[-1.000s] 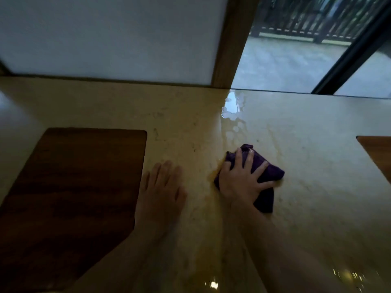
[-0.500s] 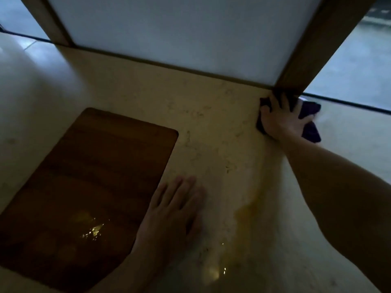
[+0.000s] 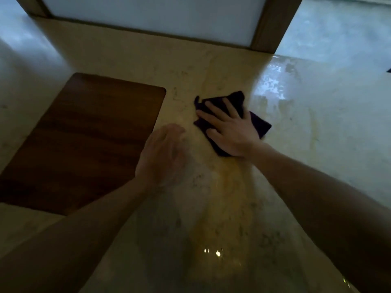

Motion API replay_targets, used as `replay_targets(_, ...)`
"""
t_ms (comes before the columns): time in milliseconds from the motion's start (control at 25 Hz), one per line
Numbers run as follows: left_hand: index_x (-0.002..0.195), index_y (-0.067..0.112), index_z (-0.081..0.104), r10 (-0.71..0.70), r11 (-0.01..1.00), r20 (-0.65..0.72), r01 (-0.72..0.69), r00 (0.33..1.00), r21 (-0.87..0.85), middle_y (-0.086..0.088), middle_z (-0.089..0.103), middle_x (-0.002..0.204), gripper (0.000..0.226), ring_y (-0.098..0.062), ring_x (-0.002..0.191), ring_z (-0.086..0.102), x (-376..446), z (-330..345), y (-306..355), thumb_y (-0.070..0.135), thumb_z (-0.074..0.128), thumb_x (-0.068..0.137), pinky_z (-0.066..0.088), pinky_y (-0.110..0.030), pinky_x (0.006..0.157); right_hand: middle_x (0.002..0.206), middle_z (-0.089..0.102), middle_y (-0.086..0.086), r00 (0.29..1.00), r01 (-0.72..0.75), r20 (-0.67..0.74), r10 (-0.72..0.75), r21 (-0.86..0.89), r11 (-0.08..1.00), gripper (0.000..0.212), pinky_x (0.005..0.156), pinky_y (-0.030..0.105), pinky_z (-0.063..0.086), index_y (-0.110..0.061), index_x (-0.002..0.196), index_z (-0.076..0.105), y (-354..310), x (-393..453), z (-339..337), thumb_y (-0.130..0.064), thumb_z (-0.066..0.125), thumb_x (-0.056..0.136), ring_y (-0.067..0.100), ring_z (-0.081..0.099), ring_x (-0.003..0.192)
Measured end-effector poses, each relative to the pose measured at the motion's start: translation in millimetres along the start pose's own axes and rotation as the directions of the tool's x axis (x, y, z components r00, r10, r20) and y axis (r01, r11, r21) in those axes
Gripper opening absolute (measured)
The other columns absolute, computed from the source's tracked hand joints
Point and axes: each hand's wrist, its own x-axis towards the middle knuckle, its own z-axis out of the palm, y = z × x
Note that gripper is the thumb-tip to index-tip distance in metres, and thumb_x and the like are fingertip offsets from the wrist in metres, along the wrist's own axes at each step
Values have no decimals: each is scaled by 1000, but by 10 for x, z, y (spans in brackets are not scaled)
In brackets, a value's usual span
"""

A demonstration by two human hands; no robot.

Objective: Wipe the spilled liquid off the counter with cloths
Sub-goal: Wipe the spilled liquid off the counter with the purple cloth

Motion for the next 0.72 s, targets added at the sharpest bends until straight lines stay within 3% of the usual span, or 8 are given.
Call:
replay_targets(80,131,11,51,-56,972,-76,36,996,-234,-11,53,134,45,-25,125,49,15,-40,-19,32,47,92,40,-36,104,162,-4,-21,1000,18,7,-18,-10,1000,54,116,61,-7,-55,149,3,-359,-470,135,-58,13,97,20,-15,150)
replay_targets(160,129,13,52,-75,934,-47,53,996,-354,-7,52,132,38,-22,122,50,-29,-116,-33,28,47,94,37,-28,100,163,-3,-20,1000,12,-7,-12,-12,1000,54,116,62,-4,-54,150,3,-771,-1020,292,-58,14,97,22,-15,150)
replay_targets(200,130,13,52,-38,944,5,37,999,-329,-7,50,135,36,-22,124,47,-89,-149,-54,24,47,96,34,-27,100,163,-4,-20,1000,7,-14,-7,-11,1000,54,116,62,-5,-54,150,3,-1015,-1323,383,-57,15,98,22,-16,150)
replay_targets(280,136,13,49,101,991,132,-88,986,-99,-8,43,144,38,-24,132,40,-268,-218,-132,22,44,99,30,-32,107,162,-8,-21,1000,-7,9,7,2,1000,55,115,60,-13,-54,150,0,-1535,-1945,553,-56,18,98,21,-22,148)
replay_targets(360,144,17,42,230,958,231,-261,945,116,-7,35,154,47,-26,140,31,-497,-299,-318,34,37,101,26,-43,116,161,-11,-22,997,-63,44,62,28,998,56,114,59,-17,-55,149,-3,-2023,-2523,710,-55,19,98,21,-26,147)
replay_targets(520,148,31,31,282,912,332,-359,900,200,0,21,162,56,-25,149,17,-622,-431,-707,54,27,98,17,-57,118,163,-1,-19,963,-265,-37,265,18,964,59,113,62,-4,-52,151,4,-2748,-3250,1015,-56,28,97,24,-14,150)
replay_targets(600,148,32,32,273,909,341,-357,899,214,1,20,162,53,-25,150,12,-539,-498,-719,52,32,99,9,-56,120,163,14,-14,863,-494,-78,498,72,867,63,111,66,9,-50,151,17,-3103,-3382,1142,-56,36,92,28,4,151)
replay_targets(720,148,29,35,205,937,252,-264,946,229,-2,21,162,55,-26,151,11,-316,-638,-828,53,34,99,8,-58,120,158,33,-7,625,-758,-97,775,164,632,65,103,72,23,-45,148,33,-3412,-3229,1214,-52,41,84,32,26,144)
